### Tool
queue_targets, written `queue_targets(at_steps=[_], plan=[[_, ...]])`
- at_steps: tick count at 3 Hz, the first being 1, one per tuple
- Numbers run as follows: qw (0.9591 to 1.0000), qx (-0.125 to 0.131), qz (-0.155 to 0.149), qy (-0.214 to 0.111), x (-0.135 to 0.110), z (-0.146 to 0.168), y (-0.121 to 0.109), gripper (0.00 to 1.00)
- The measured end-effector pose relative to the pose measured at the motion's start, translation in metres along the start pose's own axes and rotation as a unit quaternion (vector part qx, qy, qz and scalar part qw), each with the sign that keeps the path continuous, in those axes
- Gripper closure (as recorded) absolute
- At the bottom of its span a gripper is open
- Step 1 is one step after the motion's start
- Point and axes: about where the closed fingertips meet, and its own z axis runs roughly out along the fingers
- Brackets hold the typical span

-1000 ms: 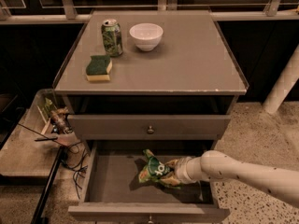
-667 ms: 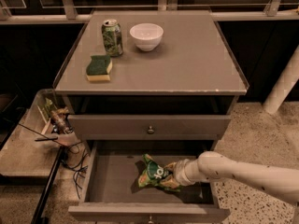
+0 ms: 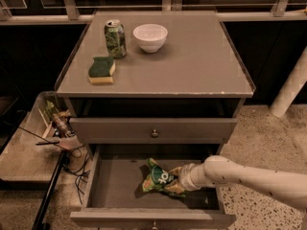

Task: Place green rice chip bag into middle drawer

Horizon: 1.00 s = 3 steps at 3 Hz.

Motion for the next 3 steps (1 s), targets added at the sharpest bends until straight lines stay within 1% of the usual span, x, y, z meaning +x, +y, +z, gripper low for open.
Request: queue_targets(at_steps=[1, 2, 3], plan=[[1.0000, 0.000, 0.000, 0.000, 0.0000, 0.0000, 0.0000, 0.34], [1.0000, 0.000, 0.000, 0.000, 0.0000, 0.0000, 0.0000, 0.13], [1.0000, 0.000, 0.000, 0.000, 0.0000, 0.0001, 0.0001, 0.00]])
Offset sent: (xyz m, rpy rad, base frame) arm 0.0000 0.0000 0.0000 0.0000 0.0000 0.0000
